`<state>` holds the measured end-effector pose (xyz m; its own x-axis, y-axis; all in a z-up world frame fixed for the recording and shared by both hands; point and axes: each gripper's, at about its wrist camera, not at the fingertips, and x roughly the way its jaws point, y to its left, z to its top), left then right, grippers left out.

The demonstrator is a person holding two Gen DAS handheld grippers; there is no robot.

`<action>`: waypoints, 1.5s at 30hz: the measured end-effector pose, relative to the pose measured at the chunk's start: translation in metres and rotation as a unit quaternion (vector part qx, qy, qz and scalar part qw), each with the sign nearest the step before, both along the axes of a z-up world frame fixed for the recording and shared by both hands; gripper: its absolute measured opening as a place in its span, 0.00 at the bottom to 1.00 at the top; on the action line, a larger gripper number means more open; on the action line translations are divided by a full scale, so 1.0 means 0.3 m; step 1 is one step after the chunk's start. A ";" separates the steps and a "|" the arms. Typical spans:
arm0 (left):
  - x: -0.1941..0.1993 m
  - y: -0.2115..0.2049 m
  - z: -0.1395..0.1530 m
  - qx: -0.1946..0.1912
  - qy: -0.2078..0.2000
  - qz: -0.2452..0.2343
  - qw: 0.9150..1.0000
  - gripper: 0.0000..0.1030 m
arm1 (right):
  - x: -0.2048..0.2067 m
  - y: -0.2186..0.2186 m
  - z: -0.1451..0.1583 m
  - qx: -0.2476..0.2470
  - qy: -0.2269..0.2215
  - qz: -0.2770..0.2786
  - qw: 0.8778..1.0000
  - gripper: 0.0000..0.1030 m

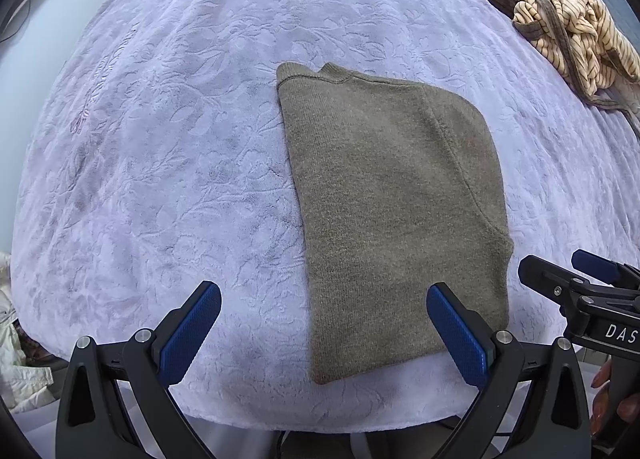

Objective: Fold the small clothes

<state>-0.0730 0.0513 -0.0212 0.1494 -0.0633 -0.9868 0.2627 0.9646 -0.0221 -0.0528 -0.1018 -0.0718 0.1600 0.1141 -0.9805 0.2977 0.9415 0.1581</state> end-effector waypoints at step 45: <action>-0.005 0.000 -0.006 0.013 -0.002 -0.002 1.000 1.00 | 0.001 0.015 -0.012 0.000 0.002 0.006 1.000 1.00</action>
